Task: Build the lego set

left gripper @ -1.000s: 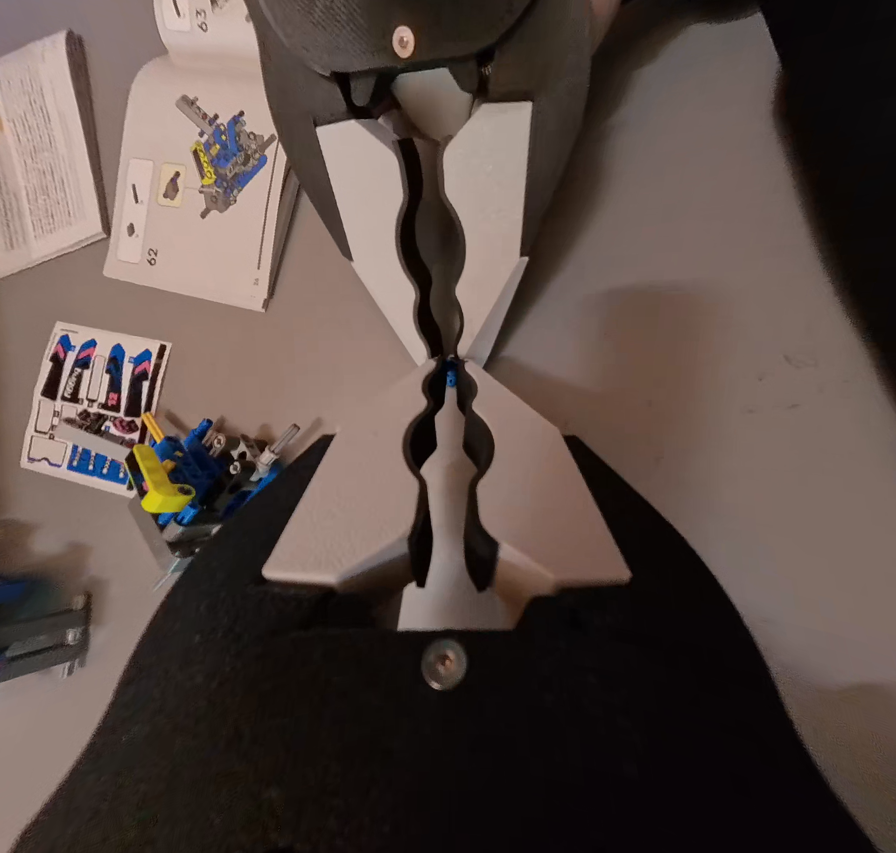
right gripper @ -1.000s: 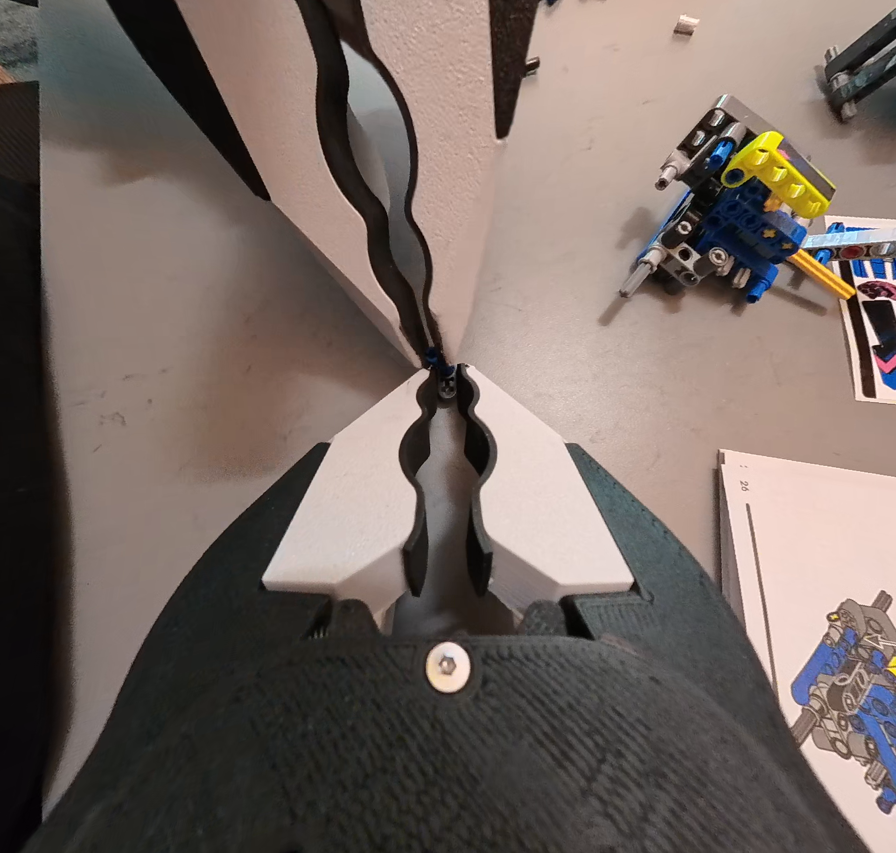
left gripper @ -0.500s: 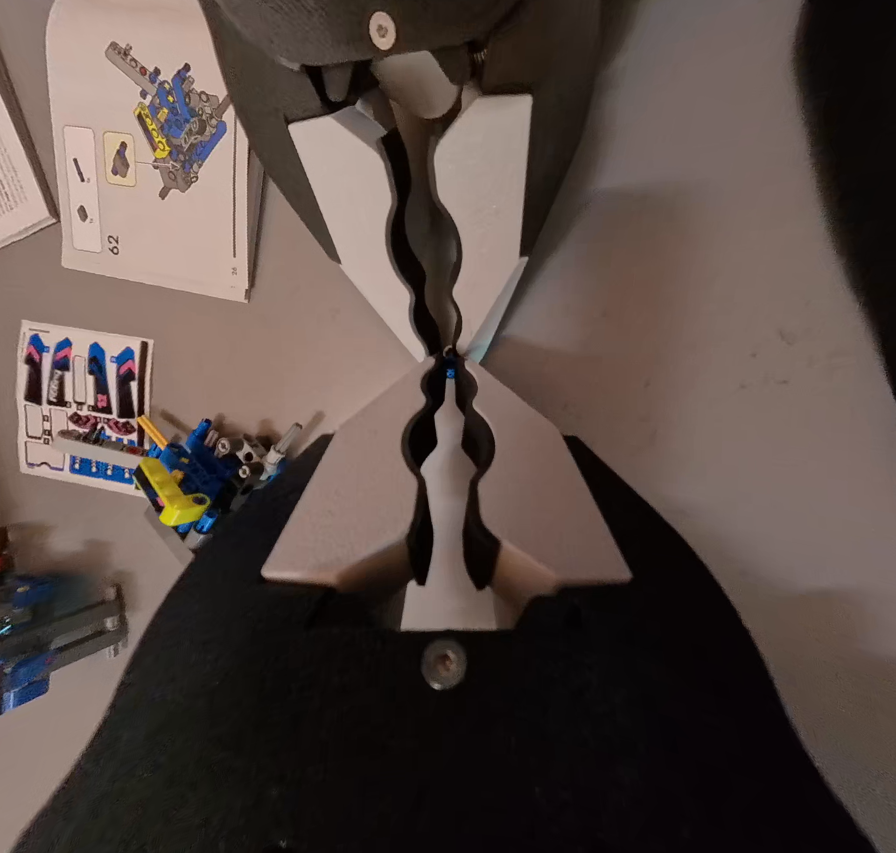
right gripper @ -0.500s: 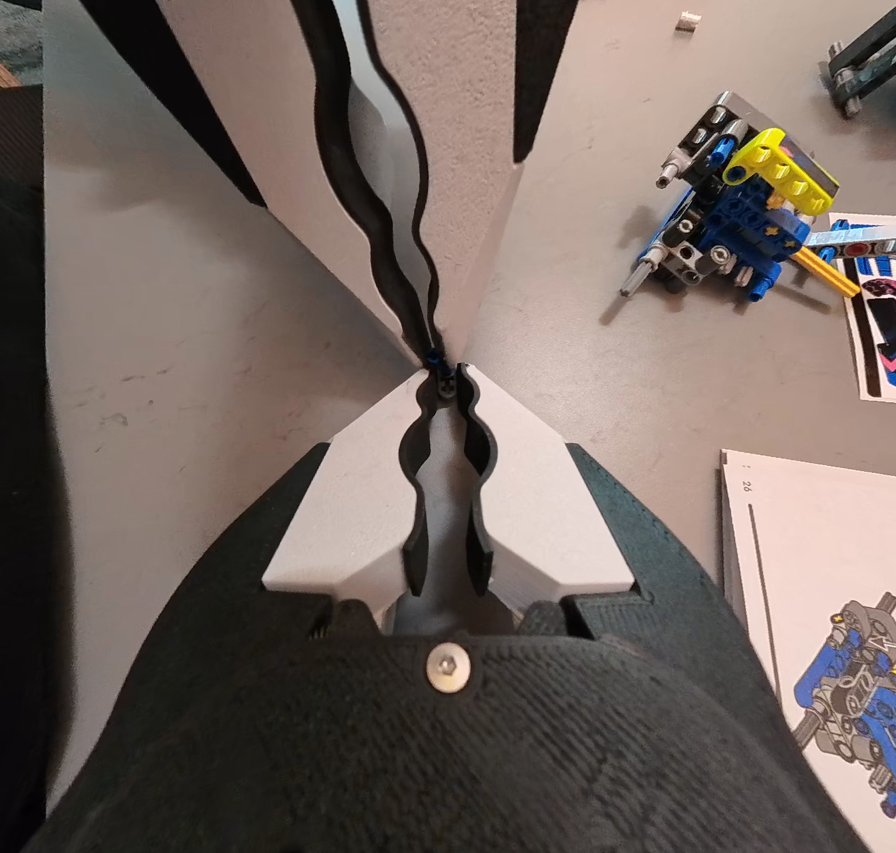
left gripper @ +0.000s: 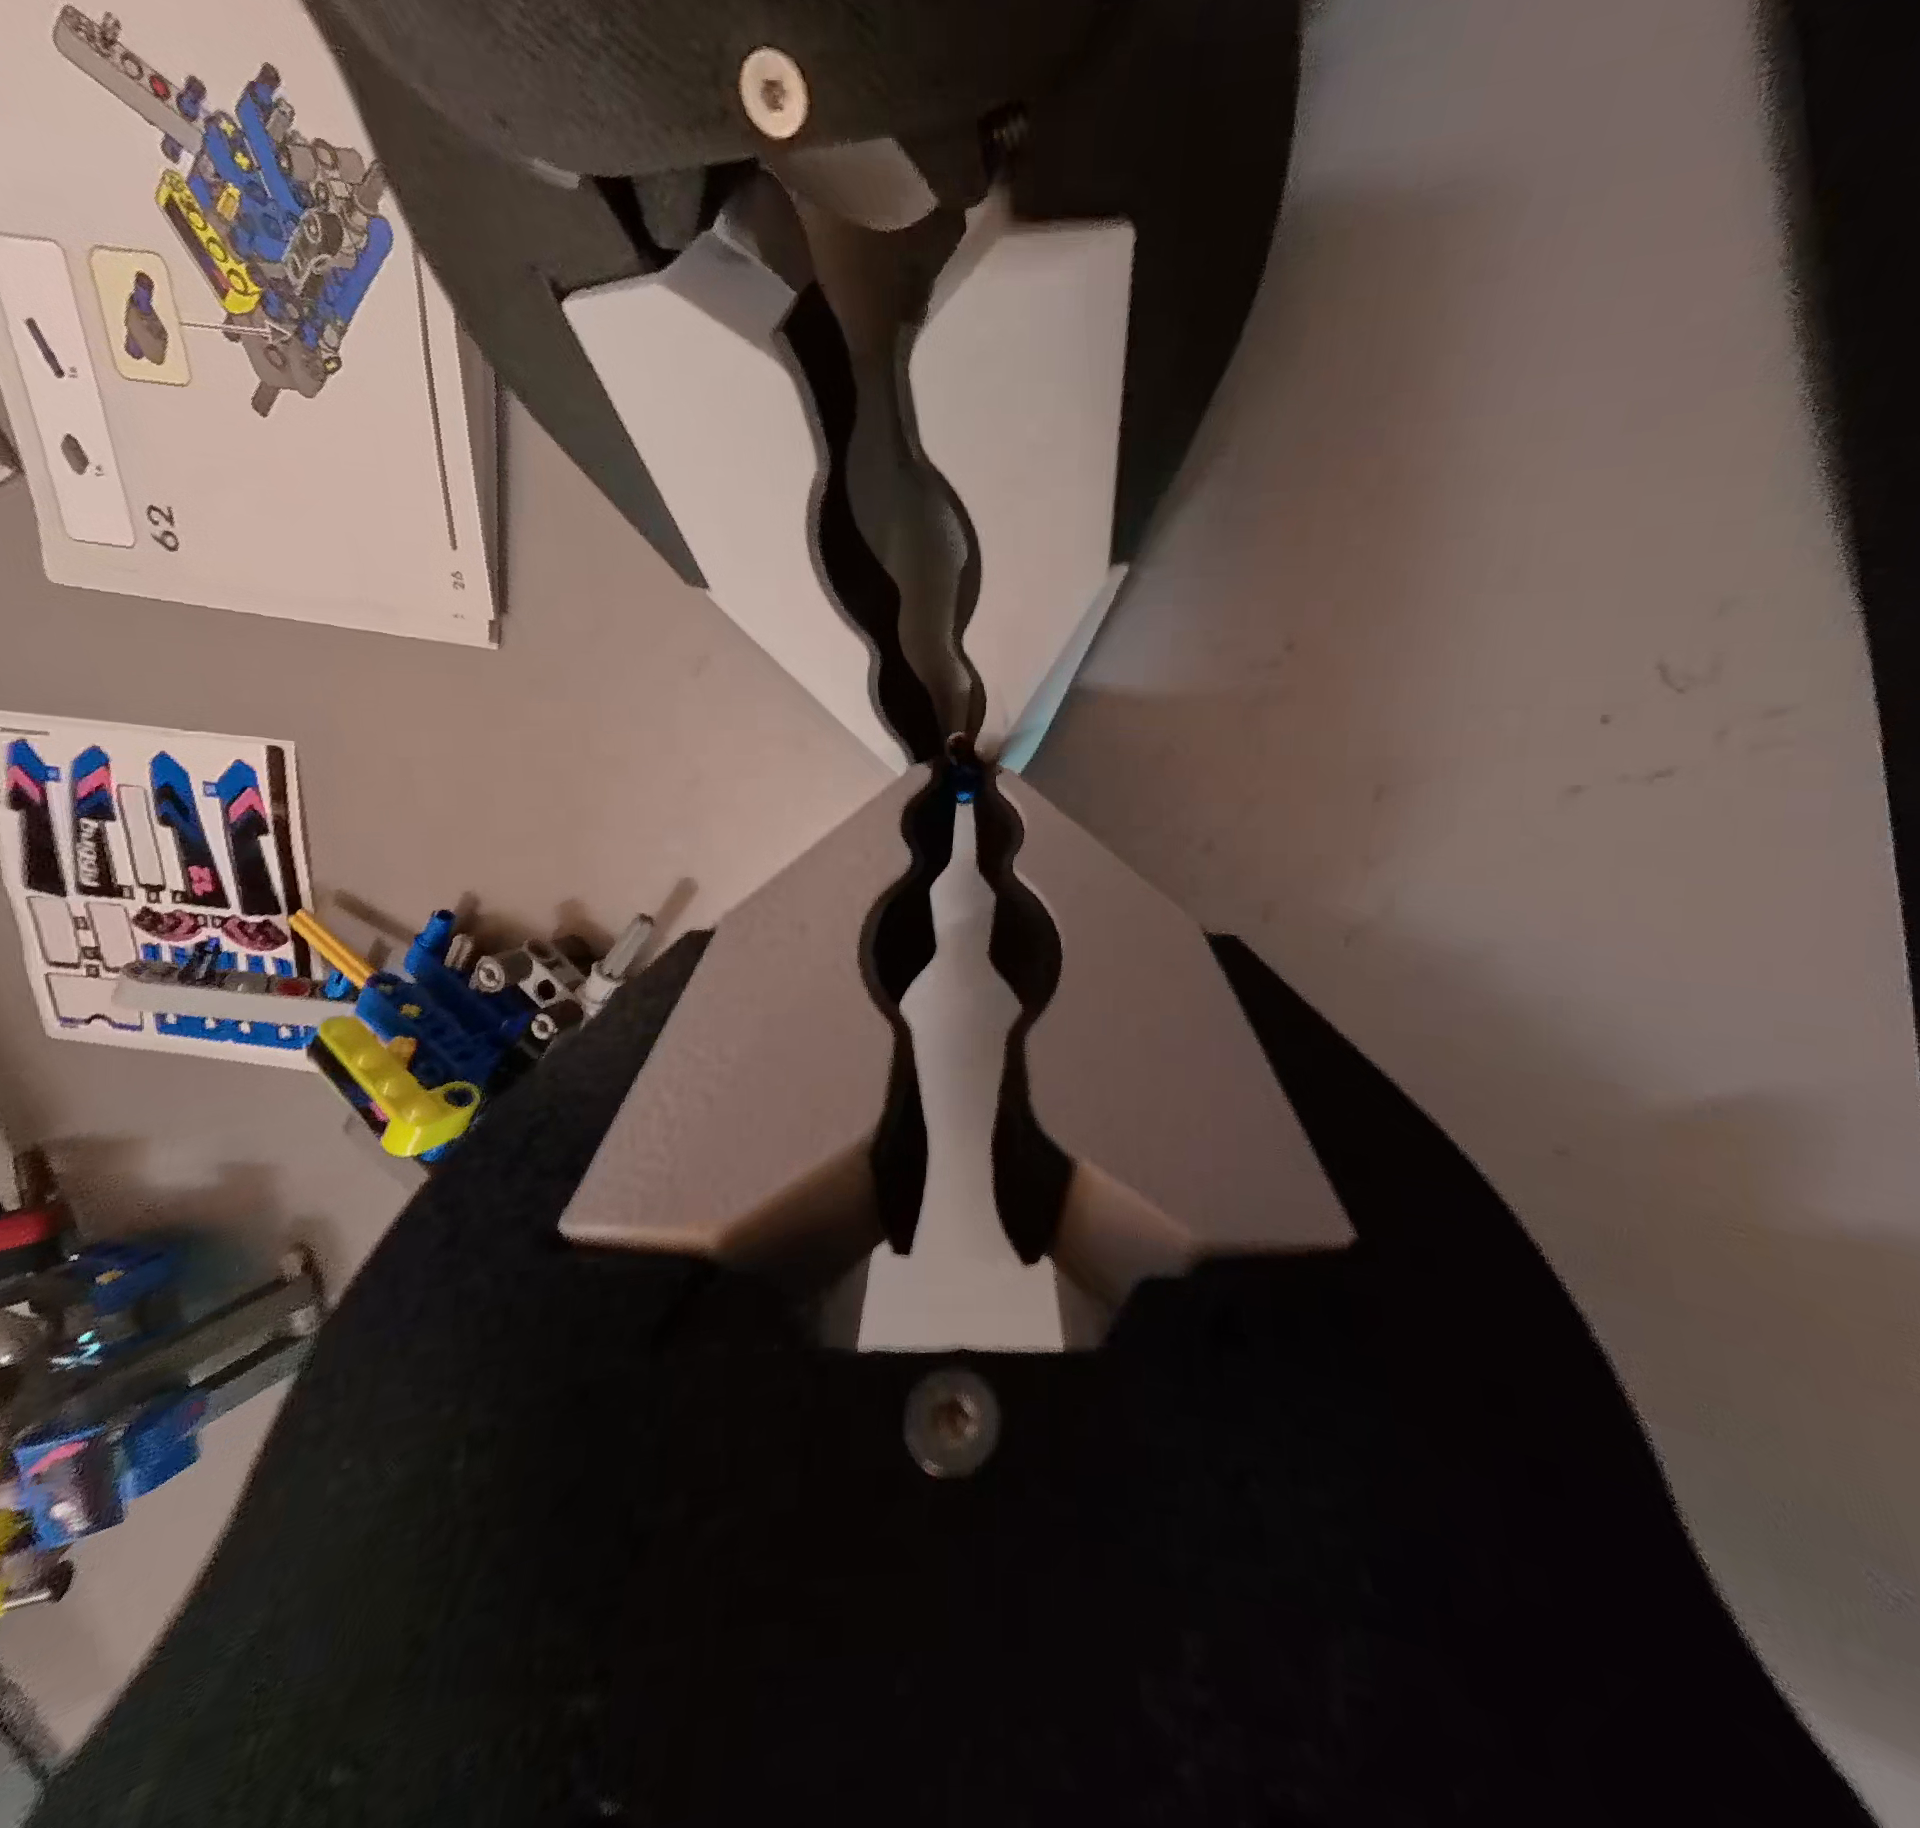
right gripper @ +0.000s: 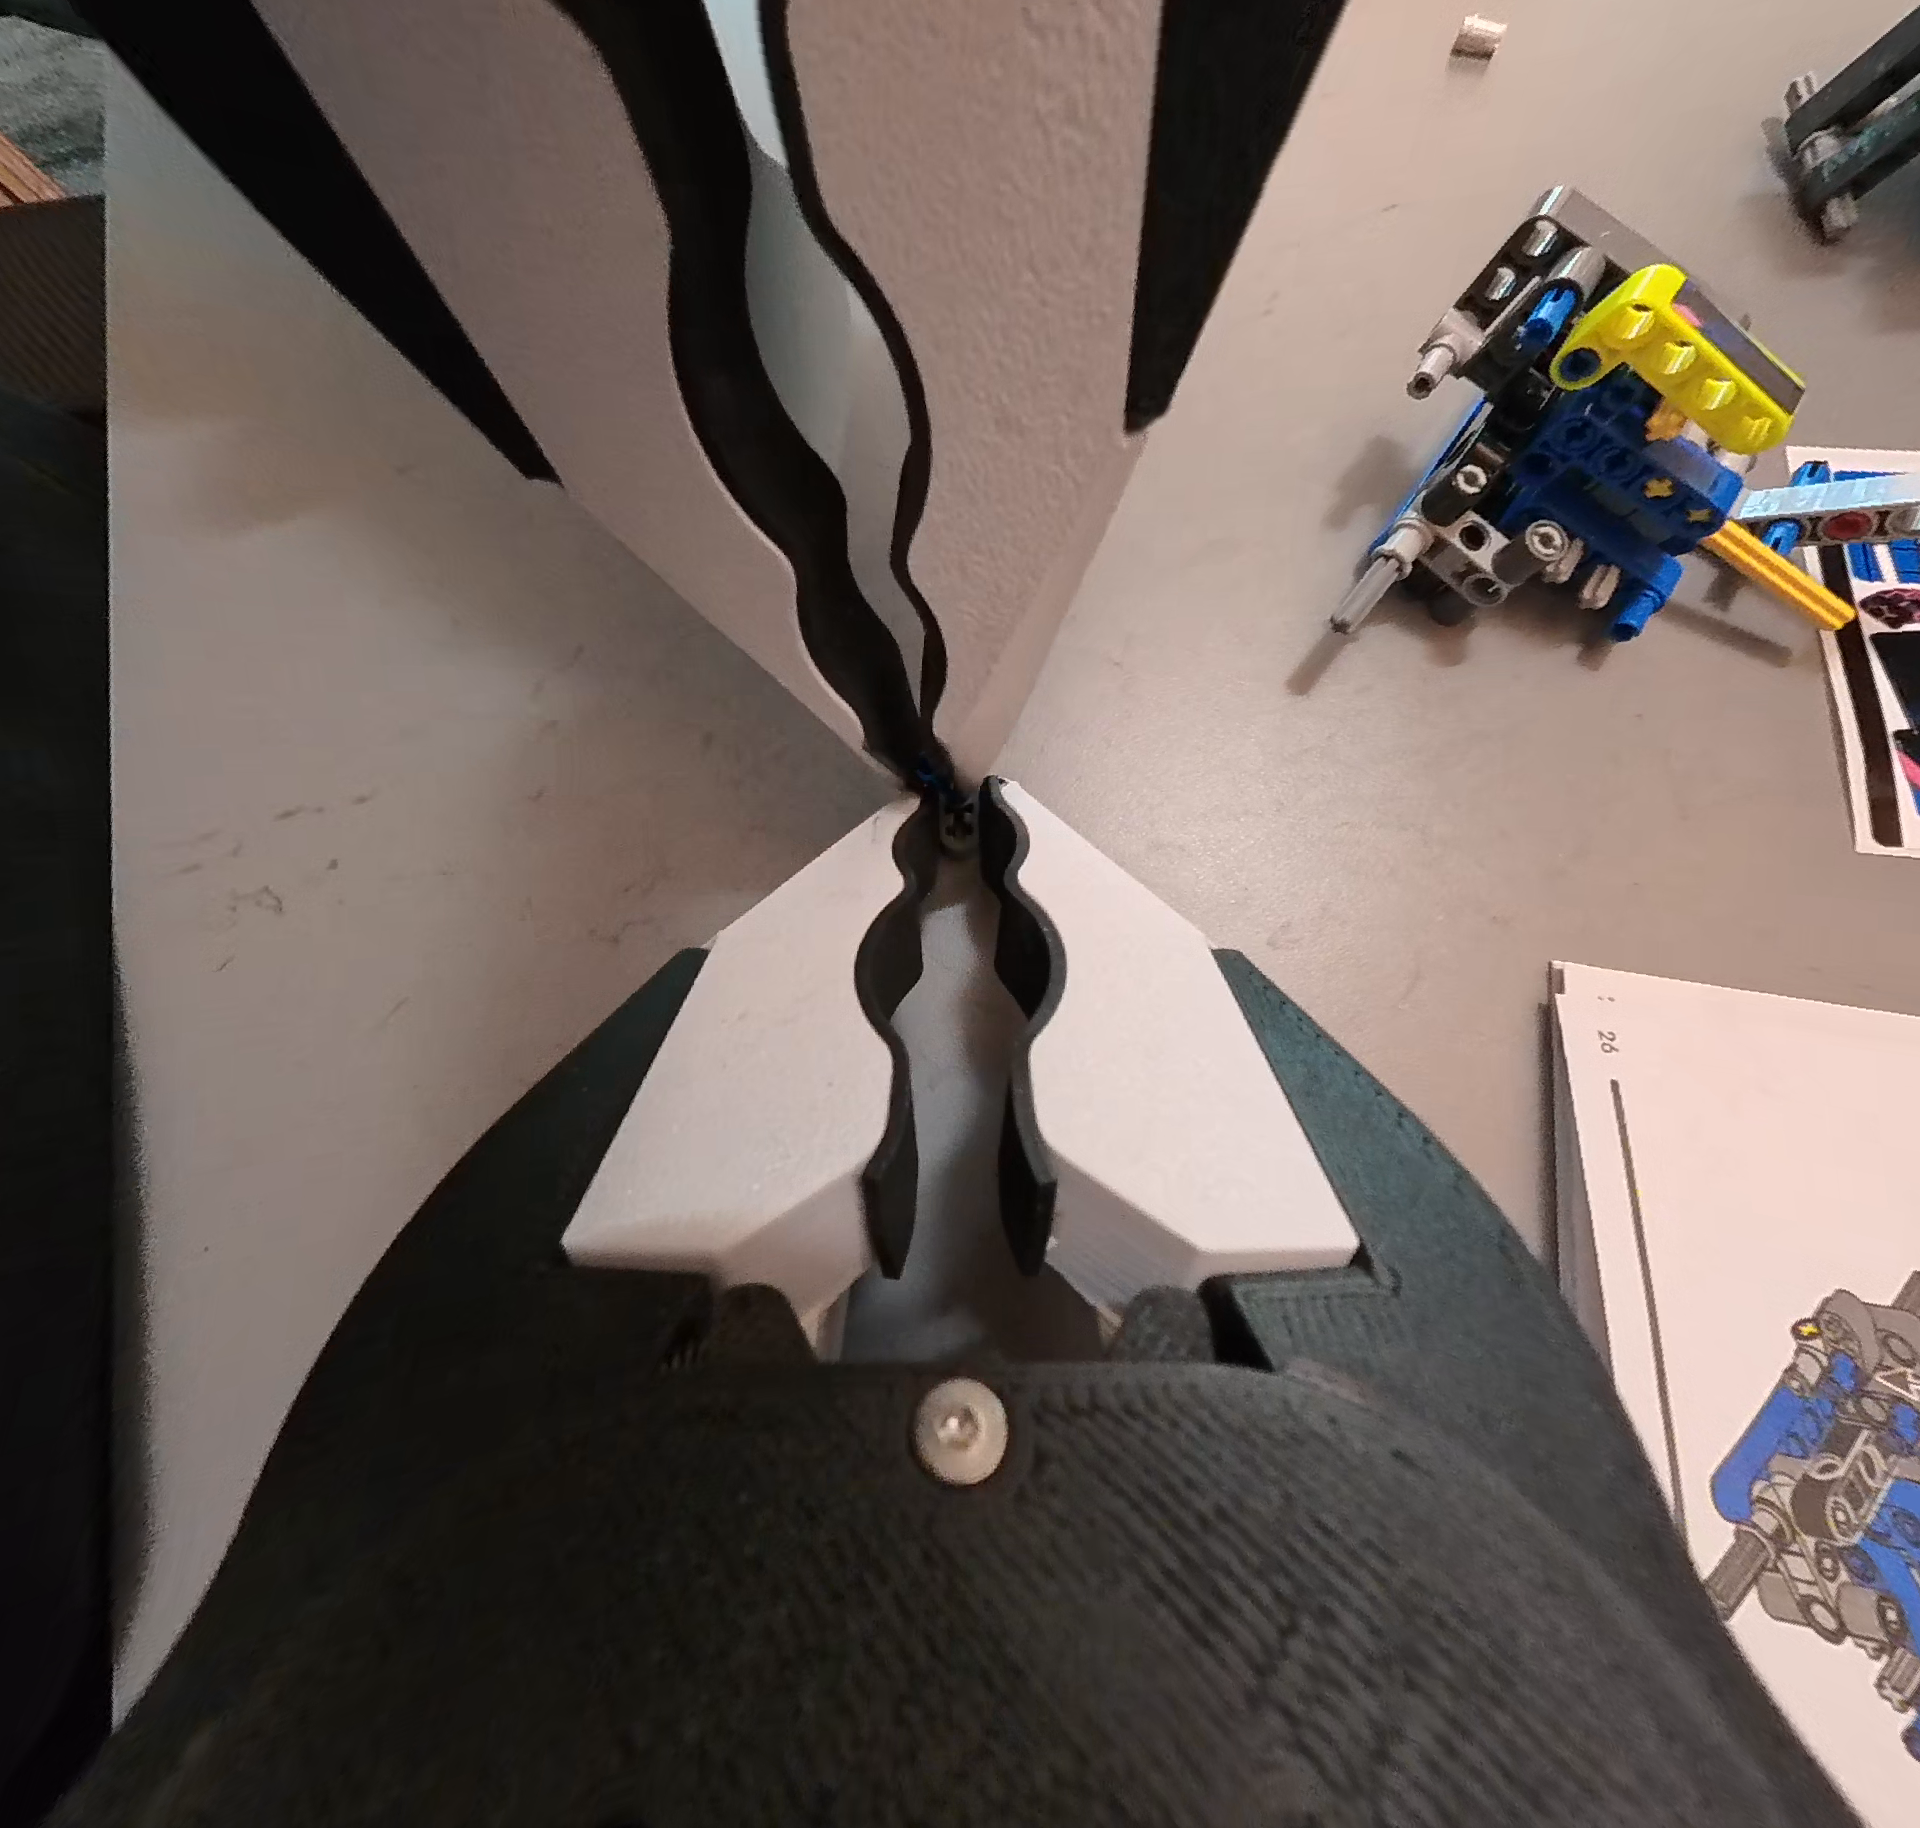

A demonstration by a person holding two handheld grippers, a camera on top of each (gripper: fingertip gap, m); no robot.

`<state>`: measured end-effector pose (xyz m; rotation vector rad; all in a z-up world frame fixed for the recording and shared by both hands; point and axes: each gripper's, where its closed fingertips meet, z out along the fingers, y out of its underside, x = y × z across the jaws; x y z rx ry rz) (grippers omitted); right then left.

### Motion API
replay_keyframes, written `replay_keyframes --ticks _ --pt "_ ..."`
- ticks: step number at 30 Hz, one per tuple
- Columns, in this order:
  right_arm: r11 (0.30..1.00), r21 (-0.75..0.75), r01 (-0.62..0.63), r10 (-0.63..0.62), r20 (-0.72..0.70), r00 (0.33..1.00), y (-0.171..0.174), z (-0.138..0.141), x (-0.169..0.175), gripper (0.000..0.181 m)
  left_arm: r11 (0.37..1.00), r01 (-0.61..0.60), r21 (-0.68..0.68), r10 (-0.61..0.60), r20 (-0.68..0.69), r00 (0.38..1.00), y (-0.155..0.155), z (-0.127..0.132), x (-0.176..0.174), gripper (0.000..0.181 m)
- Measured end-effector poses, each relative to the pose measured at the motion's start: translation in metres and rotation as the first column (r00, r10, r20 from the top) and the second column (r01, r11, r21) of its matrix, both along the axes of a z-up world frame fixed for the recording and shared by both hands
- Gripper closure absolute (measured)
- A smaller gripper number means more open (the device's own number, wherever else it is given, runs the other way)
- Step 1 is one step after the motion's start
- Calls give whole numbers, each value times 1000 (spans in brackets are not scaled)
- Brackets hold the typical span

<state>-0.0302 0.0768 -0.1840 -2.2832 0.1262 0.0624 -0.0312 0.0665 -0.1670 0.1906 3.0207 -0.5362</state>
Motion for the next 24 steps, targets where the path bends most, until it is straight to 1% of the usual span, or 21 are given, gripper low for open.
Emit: replay_keyframes --ticks 2,5,8,11,13,15,17,20,24 --pt "1000 1 0 0 -7 1000 0 0 0 174 999 -28 -43 27 -32 999 0 0 0 179" --pt "1000 1 0 0 -5 1000 0 0 0 174 984 -105 -145 95 -79 992 -1 0 0 179" --pt "1000 1 0 0 3 1000 0 0 0 174 960 -174 -218 146 -137 980 -2 0 0 179" --pt "1000 1 1 -1 3 1000 0 0 0 175 932 -211 -296 165 -172 971 -2 1 1 179" --pt "1000 1 1 -2 16 1000 0 0 0 175 905 -241 -351 180 -198 964 -2 2 2 179" --pt "1000 -1 1 -1 35 999 0 1 0 175 864 -293 -408 202 -252 946 -1 2 3 179" --pt "1000 -1 5 -5 38 999 0 1 0 175 835 -332 -440 218 -289 932 1 2 4 179" --pt "1000 0 12 -12 21 1000 -1 1 0 175 819 -329 -469 226 -264 938 0 3 3 179" --pt "1000 1 12 -12 0 1000 -1 1 0 175 813 -309 -493 207 -252 945 0 4 -1 179"
